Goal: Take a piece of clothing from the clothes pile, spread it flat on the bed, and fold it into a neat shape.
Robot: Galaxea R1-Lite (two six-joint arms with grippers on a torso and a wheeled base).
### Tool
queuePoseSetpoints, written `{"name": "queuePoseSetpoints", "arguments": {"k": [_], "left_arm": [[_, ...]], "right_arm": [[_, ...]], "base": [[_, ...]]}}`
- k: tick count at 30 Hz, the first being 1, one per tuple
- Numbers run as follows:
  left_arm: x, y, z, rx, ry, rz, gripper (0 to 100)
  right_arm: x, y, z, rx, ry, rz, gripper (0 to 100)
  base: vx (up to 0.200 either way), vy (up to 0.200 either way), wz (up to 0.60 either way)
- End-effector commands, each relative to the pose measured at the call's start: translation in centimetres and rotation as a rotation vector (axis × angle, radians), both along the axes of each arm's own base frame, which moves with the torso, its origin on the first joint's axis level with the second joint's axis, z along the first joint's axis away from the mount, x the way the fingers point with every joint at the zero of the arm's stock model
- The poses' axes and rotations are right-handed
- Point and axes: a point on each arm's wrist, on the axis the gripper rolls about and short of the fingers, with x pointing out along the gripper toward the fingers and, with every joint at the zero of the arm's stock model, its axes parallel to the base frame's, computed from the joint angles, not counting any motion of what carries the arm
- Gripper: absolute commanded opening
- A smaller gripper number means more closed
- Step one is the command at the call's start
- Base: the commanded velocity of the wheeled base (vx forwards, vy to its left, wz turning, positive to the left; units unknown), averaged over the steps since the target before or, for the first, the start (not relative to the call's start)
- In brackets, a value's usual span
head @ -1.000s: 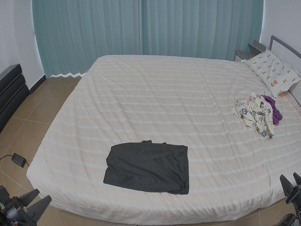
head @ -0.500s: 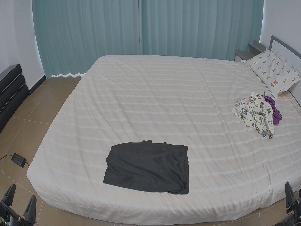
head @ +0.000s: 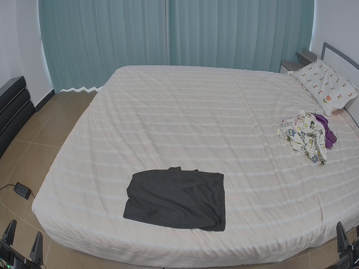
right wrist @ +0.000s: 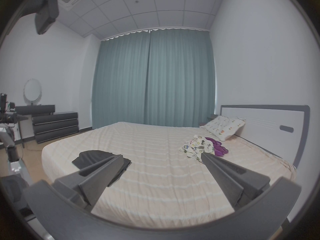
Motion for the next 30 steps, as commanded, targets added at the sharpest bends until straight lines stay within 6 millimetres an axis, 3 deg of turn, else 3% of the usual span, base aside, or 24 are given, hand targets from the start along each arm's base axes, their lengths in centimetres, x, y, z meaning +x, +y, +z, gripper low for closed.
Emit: {"name": "queuePoseSetpoints", "arguments": {"k": [1, 6, 12, 21, 30], "left_arm": [[0.06, -0.02, -0.52, 0.018, 0.009, -0.007, 100], [0.07, -0.03, -0.51, 0.019, 0.010, -0.013, 100], [0.06, -0.03, -0.52, 0.021, 0.009, -0.014, 100], [0.06, -0.03, -0.52, 0.021, 0.009, -0.014, 100], [0.06, -0.03, -0.52, 0.021, 0.009, -0.014, 100]], "right_arm": [[0.03, 0.22, -0.47, -0.062, -0.002, 0.093, 100], [0.02, 0.27, -0.47, -0.076, -0.004, 0.117, 100], [0.03, 0.28, -0.48, 0.169, 0.026, 0.137, 100], [0.03, 0.24, -0.48, 0.006, 0.004, 0.109, 100], [0.04, 0.03, -0.55, 0.005, 0.012, 0.015, 100]], "base": [[0.000, 0.000, 0.00], [0.000, 0.000, 0.00], [0.000, 0.000, 0.00], [0.000, 0.000, 0.00], [0.000, 0.000, 0.00]]}}
